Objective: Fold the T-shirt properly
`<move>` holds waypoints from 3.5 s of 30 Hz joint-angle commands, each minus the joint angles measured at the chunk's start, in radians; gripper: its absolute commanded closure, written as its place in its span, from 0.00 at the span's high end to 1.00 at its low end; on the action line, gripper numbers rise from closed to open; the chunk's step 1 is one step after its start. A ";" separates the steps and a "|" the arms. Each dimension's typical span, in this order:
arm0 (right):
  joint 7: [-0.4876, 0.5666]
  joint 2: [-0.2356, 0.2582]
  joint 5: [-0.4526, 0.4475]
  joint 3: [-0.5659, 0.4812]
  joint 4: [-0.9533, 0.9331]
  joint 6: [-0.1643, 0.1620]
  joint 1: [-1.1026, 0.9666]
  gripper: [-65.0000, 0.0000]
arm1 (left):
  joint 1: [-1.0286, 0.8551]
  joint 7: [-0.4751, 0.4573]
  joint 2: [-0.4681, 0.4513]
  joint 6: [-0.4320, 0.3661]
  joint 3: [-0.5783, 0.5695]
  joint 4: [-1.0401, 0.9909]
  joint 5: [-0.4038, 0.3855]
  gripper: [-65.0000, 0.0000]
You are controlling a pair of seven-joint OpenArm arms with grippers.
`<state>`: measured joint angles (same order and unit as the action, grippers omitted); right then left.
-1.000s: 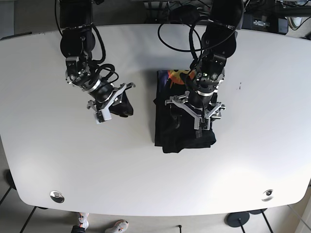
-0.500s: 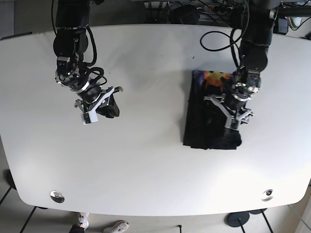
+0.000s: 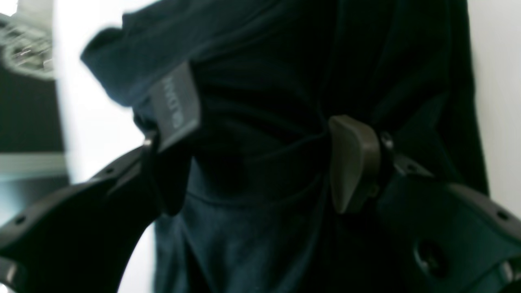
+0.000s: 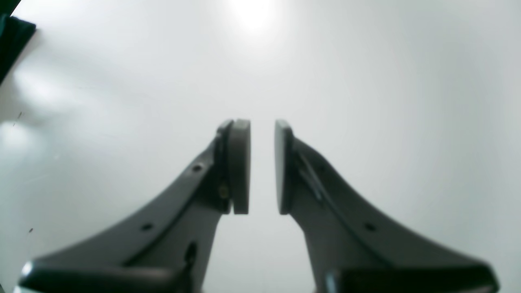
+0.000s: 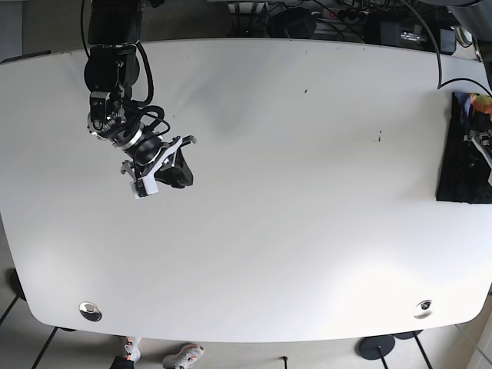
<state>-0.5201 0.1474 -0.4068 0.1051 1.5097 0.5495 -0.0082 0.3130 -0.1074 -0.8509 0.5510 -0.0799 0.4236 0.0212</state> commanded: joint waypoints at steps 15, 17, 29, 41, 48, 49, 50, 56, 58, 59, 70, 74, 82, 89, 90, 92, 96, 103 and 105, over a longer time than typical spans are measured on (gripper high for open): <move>0.027 0.034 -0.011 0.003 0.133 0.007 -0.029 0.14 | -0.277 -0.013 -0.159 -0.012 0.004 0.462 -0.473 0.72; 0.030 0.054 -0.010 0.002 0.145 0.007 -0.057 0.14 | -0.282 -0.013 -0.103 -0.049 0.030 0.542 -0.508 0.72; 0.196 0.111 0.147 0.003 0.137 -0.003 -0.063 0.14 | -0.387 -0.013 0.488 -0.351 0.234 0.955 -0.045 0.74; 0.392 0.083 0.227 0.072 0.110 -0.003 -0.169 0.14 | -0.593 0.203 0.832 -0.288 0.148 1.389 0.098 0.74; 0.510 0.068 0.228 0.201 0.110 -0.006 -0.303 0.14 | -0.760 0.280 0.864 -0.288 0.094 1.484 0.096 0.74; 0.515 0.062 0.228 0.232 0.110 -0.006 -0.319 0.14 | -0.782 0.280 0.879 -0.288 0.094 1.486 0.096 0.74; 0.516 0.054 0.228 0.259 0.110 -0.006 -0.338 0.14 | -0.806 0.280 0.893 -0.288 0.094 1.486 0.096 0.73; 0.601 0.044 0.225 0.324 0.114 0.001 -0.493 0.14 | -0.963 0.280 0.908 -0.293 0.102 1.521 0.096 0.73; 0.650 0.044 0.219 0.319 0.116 0.001 -0.556 0.14 | -1.021 0.280 0.911 -0.293 0.114 1.556 0.096 0.72; 0.662 0.044 0.216 0.318 0.125 0.001 -0.588 0.14 | -1.059 0.280 0.915 -0.294 0.122 1.570 0.096 0.72; 0.662 0.051 0.076 0.315 0.291 0.007 -1.014 0.14 | -1.422 0.275 1.008 -0.294 0.242 1.589 0.095 0.72; 0.661 0.047 0.108 0.302 0.300 0.007 -1.139 0.14 | -1.532 0.275 1.008 -0.291 0.279 1.583 0.095 0.63; 0.664 0.051 0.113 0.146 0.116 -0.001 -1.219 0.14 | -1.535 0.277 0.979 -0.288 0.349 1.455 0.095 0.61; 0.664 0.074 0.115 0.055 -0.205 -0.003 -1.045 0.14 | -1.320 0.277 0.936 -0.291 0.357 1.118 0.096 0.61; 0.664 0.076 0.115 0.043 -0.258 -0.003 -1.010 0.14 | -1.291 0.277 0.918 -0.291 0.357 1.062 0.096 0.61; 0.664 0.080 0.115 0.021 -0.370 -0.004 -0.938 0.14 | -1.221 0.277 0.907 -0.291 0.357 0.964 0.096 0.61; 0.665 0.082 0.141 -0.020 -0.588 -0.004 -0.783 0.14 | -1.081 0.275 0.861 -0.293 0.355 0.739 0.096 0.61; 0.665 0.036 0.328 -0.017 -0.777 -0.081 -0.592 0.14 | -0.800 0.242 0.793 -0.294 0.351 0.275 0.101 0.61; 0.665 0.027 0.352 -0.017 -0.838 -0.116 -0.536 0.14 | -0.719 0.134 0.783 -0.306 0.320 0.096 0.101 0.61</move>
<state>0.1356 0.1646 -0.0509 0.0841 0.6682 0.4240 -0.5262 -0.3859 0.0120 -0.0704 0.2375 0.2340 0.5133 0.1200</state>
